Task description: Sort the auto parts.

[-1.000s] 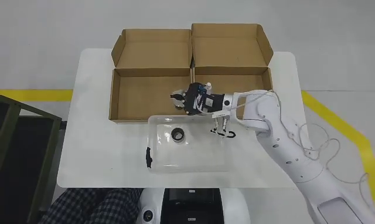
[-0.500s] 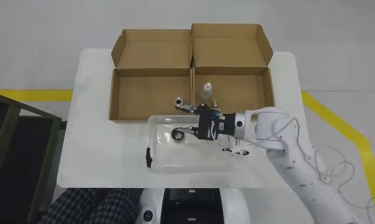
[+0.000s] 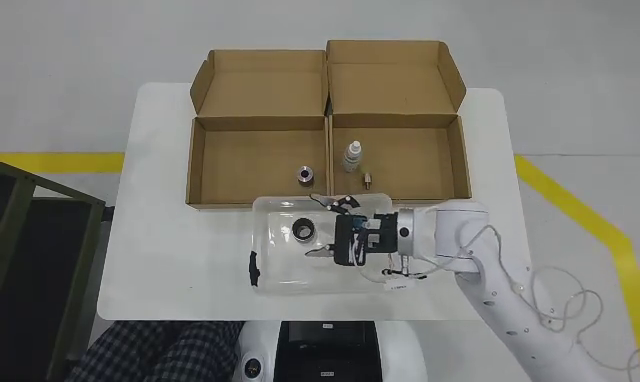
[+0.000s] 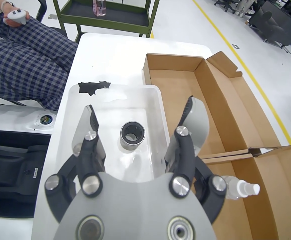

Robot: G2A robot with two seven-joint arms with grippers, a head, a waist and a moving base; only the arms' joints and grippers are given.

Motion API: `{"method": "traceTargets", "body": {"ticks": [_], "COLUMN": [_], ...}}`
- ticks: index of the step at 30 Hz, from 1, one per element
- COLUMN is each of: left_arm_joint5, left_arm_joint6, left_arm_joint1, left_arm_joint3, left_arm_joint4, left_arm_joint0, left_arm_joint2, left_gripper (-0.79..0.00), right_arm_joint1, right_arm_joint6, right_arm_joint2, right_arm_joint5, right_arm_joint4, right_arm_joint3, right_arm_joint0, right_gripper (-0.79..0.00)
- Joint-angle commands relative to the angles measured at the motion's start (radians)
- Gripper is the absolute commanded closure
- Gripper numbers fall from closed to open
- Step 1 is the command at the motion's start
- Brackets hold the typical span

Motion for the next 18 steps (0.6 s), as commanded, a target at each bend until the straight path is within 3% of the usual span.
{"method": "traceTargets", "body": {"ticks": [1, 18], "left_arm_joint5": [0.0, 0.0], "left_arm_joint6": [0.0, 0.0], "left_arm_joint1": [0.0, 0.0], "left_arm_joint3": [0.0, 0.0], "left_arm_joint4": [0.0, 0.0], "left_arm_joint0": [0.0, 0.0], "left_arm_joint2": [0.0, 0.0], "left_gripper": [-0.785, -0.785], "right_arm_joint1": [0.0, -0.018], "right_arm_joint6": [-0.006, -0.08], "right_arm_joint2": [-0.008, -0.118], "right_arm_joint5": [0.0, 0.016], "right_arm_joint4": [-0.015, -0.141], "right_arm_joint3": [0.006, 0.147], "right_arm_joint0": [-0.001, 0.048], "right_gripper": [-0.637, -0.668]}}
